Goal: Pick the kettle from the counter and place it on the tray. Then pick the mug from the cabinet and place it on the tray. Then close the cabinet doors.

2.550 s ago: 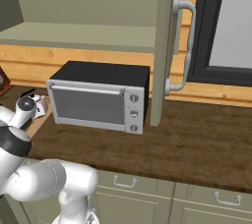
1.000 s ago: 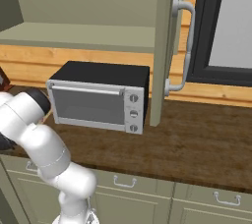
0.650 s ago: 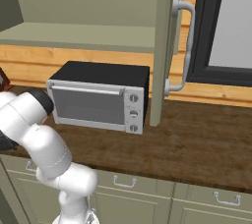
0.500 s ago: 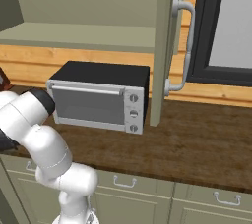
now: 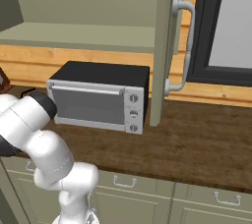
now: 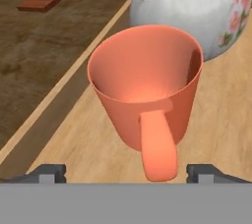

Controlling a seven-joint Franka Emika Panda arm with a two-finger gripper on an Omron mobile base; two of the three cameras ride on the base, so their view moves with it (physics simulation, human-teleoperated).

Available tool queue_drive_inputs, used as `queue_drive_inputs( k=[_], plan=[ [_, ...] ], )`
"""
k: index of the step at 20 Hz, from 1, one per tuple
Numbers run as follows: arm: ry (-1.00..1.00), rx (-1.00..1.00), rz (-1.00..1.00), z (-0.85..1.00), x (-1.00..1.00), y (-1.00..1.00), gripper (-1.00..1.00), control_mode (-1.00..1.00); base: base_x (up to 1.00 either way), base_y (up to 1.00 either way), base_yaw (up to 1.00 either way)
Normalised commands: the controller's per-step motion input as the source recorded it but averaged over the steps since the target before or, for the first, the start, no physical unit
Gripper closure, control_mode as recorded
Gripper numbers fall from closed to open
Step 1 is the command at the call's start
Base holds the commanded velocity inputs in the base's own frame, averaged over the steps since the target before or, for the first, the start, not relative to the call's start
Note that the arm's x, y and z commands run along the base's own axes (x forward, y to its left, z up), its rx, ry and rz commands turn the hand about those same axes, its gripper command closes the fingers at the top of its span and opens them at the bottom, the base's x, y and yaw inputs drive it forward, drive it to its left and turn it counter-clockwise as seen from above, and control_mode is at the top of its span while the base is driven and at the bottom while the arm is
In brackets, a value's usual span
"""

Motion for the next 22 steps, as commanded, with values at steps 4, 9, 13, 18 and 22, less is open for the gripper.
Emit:
queue_drive_inputs(
  k=[4, 9, 13, 18, 22],
  plan=[
    [-0.02, 0.00, -0.03, 0.46, -0.24, -0.08, -1.00, -1.00, 0.00, 0.00, 0.00],
    [-0.06, 0.00, -0.08, 0.58, -0.23, -0.18, -1.00, -1.00, 0.00, 0.00, 0.00],
    [-0.06, 0.00, -0.14, 0.70, -0.30, -0.27, -1.00, -1.00, 0.00, 0.00, 0.00],
    [-0.09, 0.00, -0.15, 0.77, -0.38, -0.21, -1.00, -1.00, 0.00, 0.00, 0.00],
    [-0.14, 0.00, -0.18, 0.77, -0.48, -0.20, -1.00, -1.00, 0.00, 0.00, 0.00]
  ],
)
